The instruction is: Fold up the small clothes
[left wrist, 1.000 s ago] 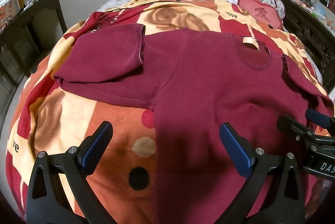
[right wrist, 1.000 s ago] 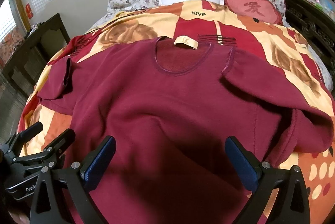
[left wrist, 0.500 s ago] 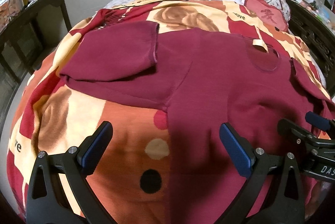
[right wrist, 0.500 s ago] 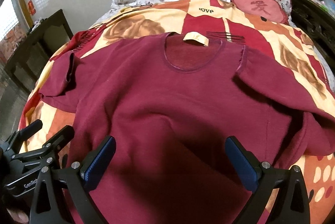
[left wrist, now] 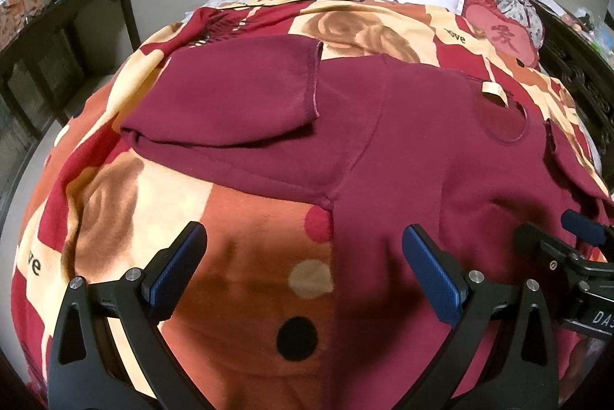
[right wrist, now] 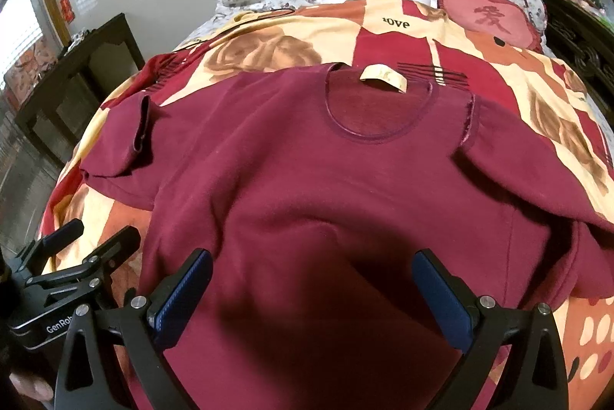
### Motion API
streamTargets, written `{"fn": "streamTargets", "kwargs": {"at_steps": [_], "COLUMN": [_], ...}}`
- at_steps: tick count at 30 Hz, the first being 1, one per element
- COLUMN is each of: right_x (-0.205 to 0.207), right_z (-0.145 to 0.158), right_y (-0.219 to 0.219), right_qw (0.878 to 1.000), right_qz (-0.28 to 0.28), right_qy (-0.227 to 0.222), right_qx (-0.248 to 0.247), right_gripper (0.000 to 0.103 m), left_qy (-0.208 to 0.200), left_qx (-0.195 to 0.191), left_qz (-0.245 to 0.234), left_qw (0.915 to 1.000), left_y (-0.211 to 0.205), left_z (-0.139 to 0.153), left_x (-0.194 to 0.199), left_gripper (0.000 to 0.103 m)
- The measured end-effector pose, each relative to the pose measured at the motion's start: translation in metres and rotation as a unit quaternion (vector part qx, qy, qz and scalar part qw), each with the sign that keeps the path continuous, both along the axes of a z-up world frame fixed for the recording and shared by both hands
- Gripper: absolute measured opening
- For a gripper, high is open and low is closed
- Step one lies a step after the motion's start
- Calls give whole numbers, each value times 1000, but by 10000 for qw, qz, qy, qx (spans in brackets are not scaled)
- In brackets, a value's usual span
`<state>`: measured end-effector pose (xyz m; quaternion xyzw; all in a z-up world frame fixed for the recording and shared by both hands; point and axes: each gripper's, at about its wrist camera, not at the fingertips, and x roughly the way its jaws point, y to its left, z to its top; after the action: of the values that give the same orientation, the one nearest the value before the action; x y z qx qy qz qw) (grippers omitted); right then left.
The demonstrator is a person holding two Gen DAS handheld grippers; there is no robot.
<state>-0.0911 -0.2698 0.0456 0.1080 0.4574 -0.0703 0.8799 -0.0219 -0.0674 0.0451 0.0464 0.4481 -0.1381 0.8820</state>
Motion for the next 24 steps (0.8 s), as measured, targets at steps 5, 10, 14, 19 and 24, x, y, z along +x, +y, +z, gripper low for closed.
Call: {"fn": "streamTargets", "kwargs": {"at_steps": [5,10,14,19,24], "right_x": [4,8,11,22,43], "right_z": [0,-1,-2,-1,6], "right_y": [4,6,9,18,37], "right_qw": [10000,10000,9999,9995,9969], "right_qz": [75,88,120,316,674], "right_qy": [8,25,2,-76,-303], "right_qx": [-36,-11,-23,51,275], "right_gripper": [103,103,103,103,93], "left_qy": [4,25,30,60,62], "left_qx": [3,-15,2,-23,-10], "left_qz": [33,56,87,276,545], "left_qw": [10000,10000,10000,9996,9985], "left_y": [2,5,9,25,49], "left_z": [-1,-2,-3,-4,-5], "left_x": [4,7,8,15,25], "left_gripper": [102,102,102,102,102]}}
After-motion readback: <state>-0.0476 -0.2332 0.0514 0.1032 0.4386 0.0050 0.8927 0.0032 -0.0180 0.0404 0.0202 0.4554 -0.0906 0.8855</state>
